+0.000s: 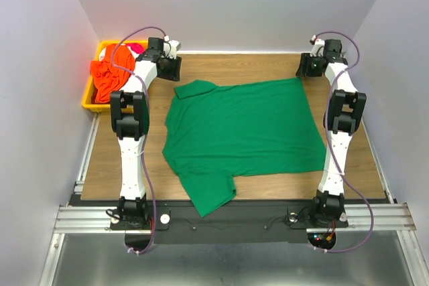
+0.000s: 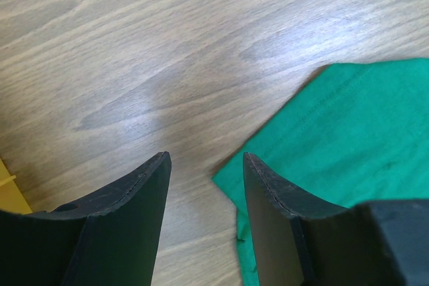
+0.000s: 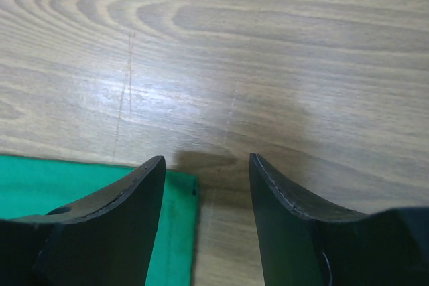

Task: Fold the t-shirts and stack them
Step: Flatten the tshirt out

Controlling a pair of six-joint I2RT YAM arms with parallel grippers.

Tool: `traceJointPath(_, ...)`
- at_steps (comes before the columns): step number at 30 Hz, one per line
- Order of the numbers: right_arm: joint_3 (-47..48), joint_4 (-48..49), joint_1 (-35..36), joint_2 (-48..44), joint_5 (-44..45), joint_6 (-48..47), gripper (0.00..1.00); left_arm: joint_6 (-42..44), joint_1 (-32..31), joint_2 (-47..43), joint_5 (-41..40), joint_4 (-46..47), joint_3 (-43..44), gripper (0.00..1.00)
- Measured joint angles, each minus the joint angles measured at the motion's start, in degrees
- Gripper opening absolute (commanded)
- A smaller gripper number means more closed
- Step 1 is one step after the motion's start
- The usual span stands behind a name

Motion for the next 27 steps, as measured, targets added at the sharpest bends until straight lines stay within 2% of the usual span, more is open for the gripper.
traceJointPath(4,-1.5,2.3,0.5,0.0,0.1,-0.4,0.44,-0.4,0.0,0.0,-0.6,0.0,0.0,0.59)
traceJointPath(5,-1.9,2.9,0.5,-0.1,0.1,-0.4,0.38,-0.5,0.0,0.0,-0.6,0.0,0.0,0.59)
traceJointPath(7,-2.7,3.8,0.5,-0.2,0.3,-0.5,0.31,-0.6,0.0,0.3,-0.5,0.2,0.0,0.63)
traceJointPath(10,-4.3,5.3,0.2,-0.9,0.3,-1.1,0.16,-1.0,0.0,1.4,-0.3,0.4,0.0,0.63)
traceJointPath(11,-4.8,5.7,0.2,-1.0,0.3,-1.4,0.16,-1.1,0.0,1.6,-0.2,0.4,0.0,0.63)
traceJointPath(12,-5.3,6.1,0.2,-1.2,0.3,-1.4,0.1,-1.4,0.0,2.0,0.0,0.3,0.0,0.62)
traceJointPath(15,-5.8,6.5,0.1,-1.4,0.2,-1.8,0.01,-1.9,0.0,2.8,0.8,0.3,0.0,0.6)
traceJointPath(27,-6.3,6.9,0.1,-1.6,-0.4,-1.8,0.01,-5.0,0.2,2.1,4.6,2.9,-3.4,0.52)
